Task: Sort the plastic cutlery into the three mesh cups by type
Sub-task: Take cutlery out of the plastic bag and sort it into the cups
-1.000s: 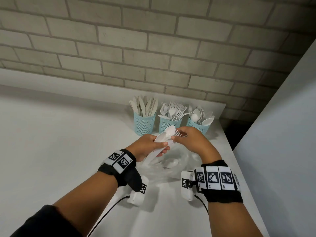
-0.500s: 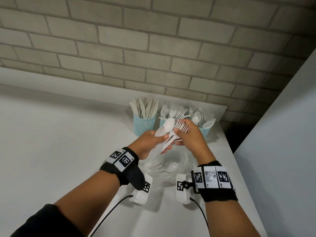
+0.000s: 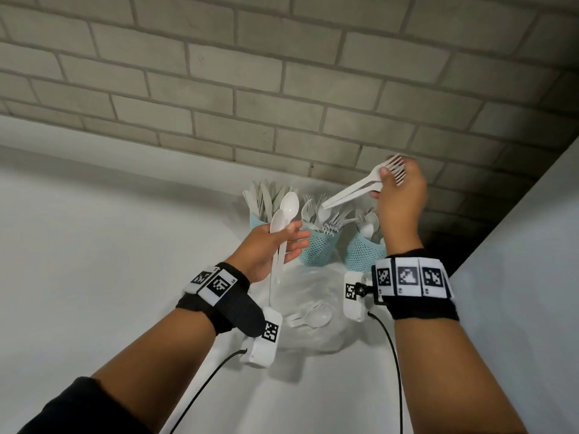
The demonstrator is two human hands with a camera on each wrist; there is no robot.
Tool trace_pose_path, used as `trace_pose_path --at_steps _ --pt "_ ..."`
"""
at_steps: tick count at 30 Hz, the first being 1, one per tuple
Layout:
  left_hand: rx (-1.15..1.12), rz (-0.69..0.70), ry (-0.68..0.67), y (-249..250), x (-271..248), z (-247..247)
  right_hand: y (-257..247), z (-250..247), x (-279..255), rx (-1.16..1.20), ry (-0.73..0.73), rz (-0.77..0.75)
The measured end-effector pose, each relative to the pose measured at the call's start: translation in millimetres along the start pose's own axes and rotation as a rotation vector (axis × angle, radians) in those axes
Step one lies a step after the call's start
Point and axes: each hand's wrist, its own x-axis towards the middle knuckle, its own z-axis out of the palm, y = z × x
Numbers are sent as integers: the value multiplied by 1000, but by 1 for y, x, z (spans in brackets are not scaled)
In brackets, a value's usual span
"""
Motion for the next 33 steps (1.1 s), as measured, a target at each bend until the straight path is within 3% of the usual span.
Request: trace_pose_path --at_steps 3,11,15,21,25,27,29,31,33 --pt "-49 -34 29 3 2 0 13 18 -4 -213 -103 -114" --pt "-122 -129 11 4 6 -6 53 52 -19 -519 -391 -144" --pt "-154 -163 -23 5 7 -7 60 54 -24 -787 -449 -238" --pt "-207 -209 -60 2 8 -5 57 54 -21 -918 -505 -293" --pt "-213 -244 -38 -2 7 -3 48 51 -21 -987 -600 -252" --pt "-218 -255 -33 -3 6 -4 36 49 -23 -909 -537 -269" --pt "-221 -261 -28 -4 6 -4 20 46 -31 -671 -493 -293" --pt "-208 -256 -30 -4 5 -3 5 44 -40 -343 -670 -190" --pt "-196 -248 -30 -2 3 1 -3 44 -49 -206 -906 -66"
